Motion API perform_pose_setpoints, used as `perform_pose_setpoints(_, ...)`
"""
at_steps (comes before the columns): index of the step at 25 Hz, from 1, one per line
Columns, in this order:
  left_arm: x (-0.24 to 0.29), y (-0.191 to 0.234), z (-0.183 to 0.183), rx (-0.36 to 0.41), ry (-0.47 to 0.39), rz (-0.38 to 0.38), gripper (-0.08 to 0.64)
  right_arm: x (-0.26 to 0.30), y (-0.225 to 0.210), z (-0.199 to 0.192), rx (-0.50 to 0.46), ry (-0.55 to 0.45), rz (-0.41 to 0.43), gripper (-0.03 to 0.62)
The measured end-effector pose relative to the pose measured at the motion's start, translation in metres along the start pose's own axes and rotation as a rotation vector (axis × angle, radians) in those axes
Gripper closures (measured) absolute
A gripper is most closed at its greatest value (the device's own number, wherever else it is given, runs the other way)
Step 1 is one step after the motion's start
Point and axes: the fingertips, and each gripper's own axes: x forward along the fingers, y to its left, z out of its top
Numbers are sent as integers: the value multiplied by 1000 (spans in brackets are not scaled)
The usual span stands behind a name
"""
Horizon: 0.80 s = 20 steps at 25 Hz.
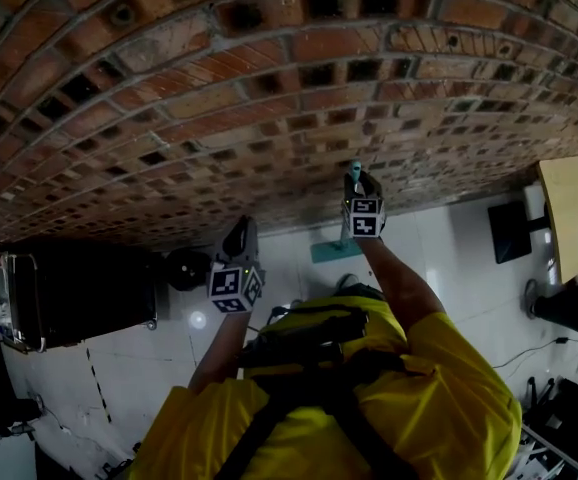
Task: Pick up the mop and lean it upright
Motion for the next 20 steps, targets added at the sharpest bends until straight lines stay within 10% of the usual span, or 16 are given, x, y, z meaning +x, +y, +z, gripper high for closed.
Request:
perform_pose_setpoints(10,19,2,20,6,-39,-37,523,-155,38,123,-36,-229,126,472)
perform_pose_setpoints(20,-14,-23,128,84,-207,-119,523,-298,61,292,-67,-579,235,474)
